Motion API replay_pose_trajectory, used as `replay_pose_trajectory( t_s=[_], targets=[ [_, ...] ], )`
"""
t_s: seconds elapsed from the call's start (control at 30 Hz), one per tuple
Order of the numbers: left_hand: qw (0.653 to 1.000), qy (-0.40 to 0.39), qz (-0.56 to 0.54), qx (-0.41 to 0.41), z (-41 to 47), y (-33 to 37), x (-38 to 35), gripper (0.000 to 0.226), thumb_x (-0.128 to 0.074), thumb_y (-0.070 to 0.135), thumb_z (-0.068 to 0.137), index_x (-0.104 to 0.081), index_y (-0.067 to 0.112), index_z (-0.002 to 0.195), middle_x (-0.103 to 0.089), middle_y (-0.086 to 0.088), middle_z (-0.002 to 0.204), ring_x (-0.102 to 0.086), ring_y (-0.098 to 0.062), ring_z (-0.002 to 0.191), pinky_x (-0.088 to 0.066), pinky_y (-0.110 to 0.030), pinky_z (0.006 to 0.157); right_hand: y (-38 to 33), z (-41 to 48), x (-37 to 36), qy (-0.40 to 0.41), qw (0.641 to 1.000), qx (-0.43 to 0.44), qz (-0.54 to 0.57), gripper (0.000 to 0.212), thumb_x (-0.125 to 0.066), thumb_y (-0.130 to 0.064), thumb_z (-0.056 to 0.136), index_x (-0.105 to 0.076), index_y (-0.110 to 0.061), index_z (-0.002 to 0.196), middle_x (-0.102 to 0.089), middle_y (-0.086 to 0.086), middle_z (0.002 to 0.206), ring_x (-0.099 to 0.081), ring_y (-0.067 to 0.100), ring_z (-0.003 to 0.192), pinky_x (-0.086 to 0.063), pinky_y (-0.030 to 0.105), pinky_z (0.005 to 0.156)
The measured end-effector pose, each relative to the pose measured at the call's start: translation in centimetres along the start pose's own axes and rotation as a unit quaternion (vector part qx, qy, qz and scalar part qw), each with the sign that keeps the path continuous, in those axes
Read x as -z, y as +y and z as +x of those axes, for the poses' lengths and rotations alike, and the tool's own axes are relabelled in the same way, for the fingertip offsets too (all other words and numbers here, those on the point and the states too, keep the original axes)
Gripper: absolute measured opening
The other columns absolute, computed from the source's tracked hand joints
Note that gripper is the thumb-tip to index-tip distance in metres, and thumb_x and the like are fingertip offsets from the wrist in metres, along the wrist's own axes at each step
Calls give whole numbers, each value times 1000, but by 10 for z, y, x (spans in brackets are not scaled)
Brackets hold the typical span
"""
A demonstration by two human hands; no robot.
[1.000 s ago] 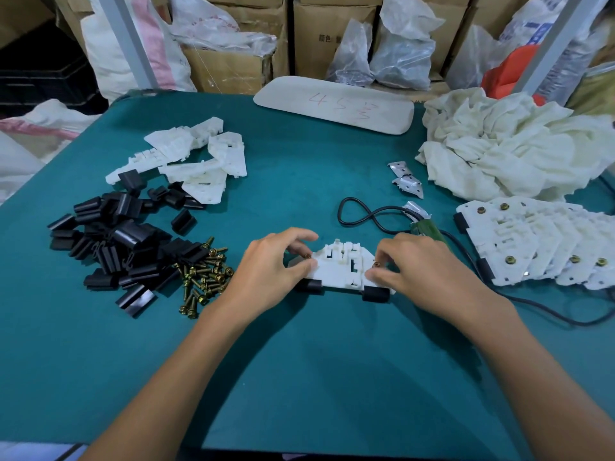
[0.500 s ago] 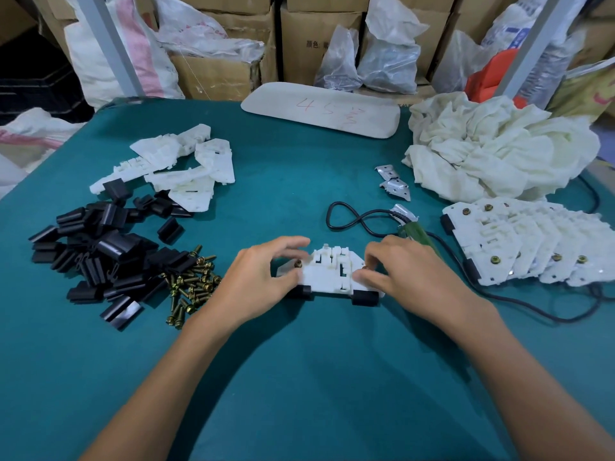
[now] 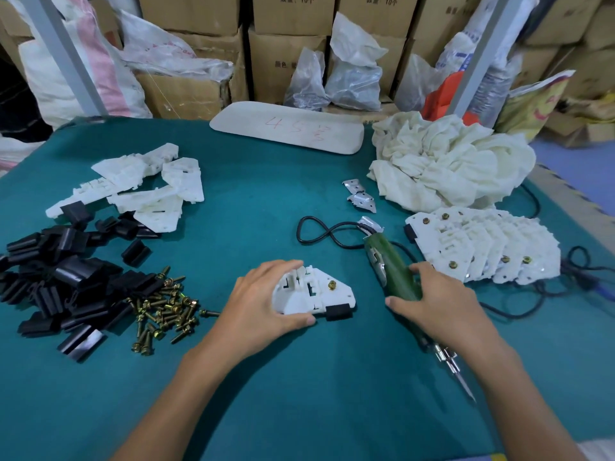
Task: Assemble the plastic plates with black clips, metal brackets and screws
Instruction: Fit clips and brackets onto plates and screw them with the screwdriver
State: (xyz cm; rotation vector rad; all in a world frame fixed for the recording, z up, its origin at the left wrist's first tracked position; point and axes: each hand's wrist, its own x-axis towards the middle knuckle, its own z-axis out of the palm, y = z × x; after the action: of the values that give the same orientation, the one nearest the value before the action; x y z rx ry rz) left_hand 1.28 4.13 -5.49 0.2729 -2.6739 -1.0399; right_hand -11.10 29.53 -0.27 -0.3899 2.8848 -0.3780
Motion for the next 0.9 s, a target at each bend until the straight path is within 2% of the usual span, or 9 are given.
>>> replay_pose_trajectory(
  t_s=[0.07,0.13,0.23,0.33,0.43,0.6,0.7,0.83,0.9],
  targets=[
    [1000,9,-4,2,-5,1,-1,80,-87,54,67,-51,41,138,-49,23,138,-40,0,124,-30,-31,108,1,3,4,-11,999,-8,34,46,-75,-53,78,-62,-21,108,-69,-3,85,-62,16,76,-42,29,61],
    [1000,16,-12,5,-8,0,-2,78,-86,55,67,-52,42,136,-47,27,136,-37,6,120,-30,-31,107,6,3,6,-39,973,-29,224,39,-83,-46,73,-70,-13,91,-71,5,76,-66,16,70,-48,27,61],
    [1000,20,-18,2,-7,0,-2,75,-85,57,67,-53,43,134,-46,29,134,-38,5,122,-29,-31,106,8,0,0,-109,791,-70,598,57,-87,-37,66,-74,0,107,-59,14,79,-56,20,61,-49,31,54],
    [1000,15,-20,3,-7,0,-2,74,-86,57,67,-54,45,132,-47,29,134,-37,6,120,-31,-32,107,-10,-9,-5,-150,588,-49,793,52,-71,-39,81,-69,-2,117,-53,5,80,-51,14,63,-49,25,52],
    [1000,17,-25,5,-9,-2,-1,74,-86,57,65,-55,45,131,-49,28,135,-36,11,118,-32,-34,109,-29,-14,-4,-151,482,-44,862,53,-67,-54,80,-64,-9,107,-64,6,88,-64,18,70,-54,26,52],
    [999,20,-38,9,-10,-4,1,75,-87,57,64,-54,46,130,-48,27,132,-26,28,117,-32,-34,108,-49,-11,1,-114,523,-24,844,52,-57,-66,85,-60,-18,105,-61,-3,76,-53,9,51,-47,23,44],
    [999,13,-34,13,-9,-4,1,83,-86,59,65,-51,42,138,-46,25,131,-29,24,110,-33,-36,106,-57,-5,8,-95,548,19,831,54,-55,-67,87,-66,-17,105,-62,-4,77,-53,8,53,-47,21,45],
    [999,-9,-5,34,-6,-3,1,100,-81,70,62,-40,40,149,-41,19,132,-31,1,114,-31,-29,103,-67,9,25,-70,548,83,830,43,-58,-63,87,-60,-20,86,-75,7,114,-73,28,103,-60,30,62],
    [999,-9,4,35,-6,-3,1,99,-79,73,61,-43,39,148,-41,17,131,-34,-3,115,-32,-29,105,-76,16,33,-42,553,109,825,41,-52,-58,95,-57,-19,86,-76,8,101,-68,40,117,-61,47,88]
  ],
)
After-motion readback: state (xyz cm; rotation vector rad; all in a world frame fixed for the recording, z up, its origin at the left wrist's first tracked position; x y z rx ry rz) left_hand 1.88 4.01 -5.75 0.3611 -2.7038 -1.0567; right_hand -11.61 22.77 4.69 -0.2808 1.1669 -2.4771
